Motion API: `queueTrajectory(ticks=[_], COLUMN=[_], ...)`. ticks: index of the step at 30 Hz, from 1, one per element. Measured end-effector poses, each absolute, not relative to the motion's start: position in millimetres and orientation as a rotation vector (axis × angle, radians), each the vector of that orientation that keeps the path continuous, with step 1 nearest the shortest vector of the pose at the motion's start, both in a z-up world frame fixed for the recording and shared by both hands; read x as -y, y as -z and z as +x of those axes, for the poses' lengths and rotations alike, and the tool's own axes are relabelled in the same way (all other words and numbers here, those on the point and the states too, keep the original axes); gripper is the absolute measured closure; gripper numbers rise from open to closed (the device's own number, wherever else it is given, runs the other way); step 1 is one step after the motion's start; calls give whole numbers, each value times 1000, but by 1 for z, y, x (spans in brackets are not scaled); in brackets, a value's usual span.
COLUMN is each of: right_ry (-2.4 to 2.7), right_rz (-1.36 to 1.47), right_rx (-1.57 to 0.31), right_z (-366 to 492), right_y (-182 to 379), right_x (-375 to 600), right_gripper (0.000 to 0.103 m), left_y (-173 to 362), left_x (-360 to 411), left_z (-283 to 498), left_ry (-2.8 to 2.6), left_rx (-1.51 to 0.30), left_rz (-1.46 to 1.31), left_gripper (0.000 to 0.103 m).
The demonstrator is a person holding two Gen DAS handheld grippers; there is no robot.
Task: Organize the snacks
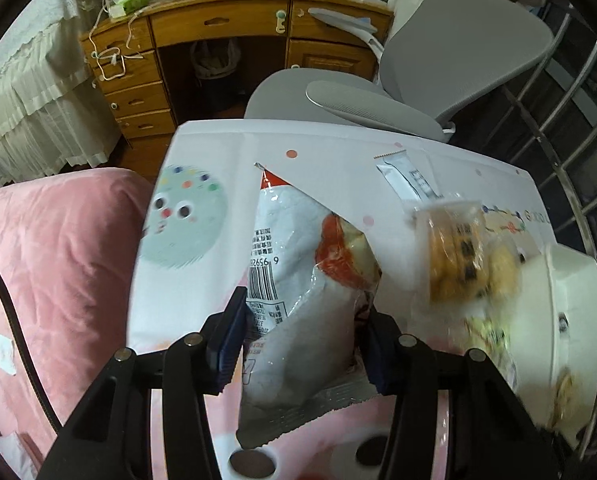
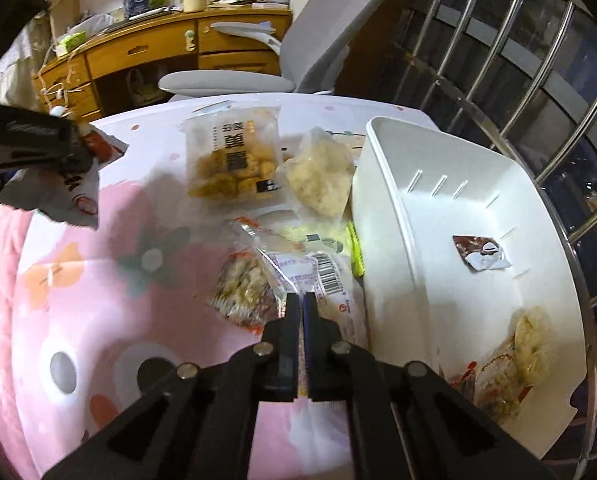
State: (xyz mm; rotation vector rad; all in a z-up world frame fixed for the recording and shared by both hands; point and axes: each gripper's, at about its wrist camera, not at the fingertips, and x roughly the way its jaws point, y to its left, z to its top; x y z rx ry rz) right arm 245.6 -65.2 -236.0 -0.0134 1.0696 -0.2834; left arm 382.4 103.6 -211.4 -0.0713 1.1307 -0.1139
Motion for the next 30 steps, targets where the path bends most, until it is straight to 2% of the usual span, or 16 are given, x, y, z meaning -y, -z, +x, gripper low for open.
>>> queueTrajectory(ticks=[11,24,30], right_ry=[156,-4,-107], right_rz=[-10,-100,-50], right_rx=[-987,-771,-817], right_z=[193,111,102], right_y=[193,136,138], right_x=[42,31,57], right_gripper=[102,103,103], left_y=[172,142,130], left_x=[-127,-94,-79], left_z=[272,181,154], left_ry=[134,181,154], left_rx=[-1083,-1038,-1024], left_rz=[-57,-11,-8], left_gripper=[53,53,53])
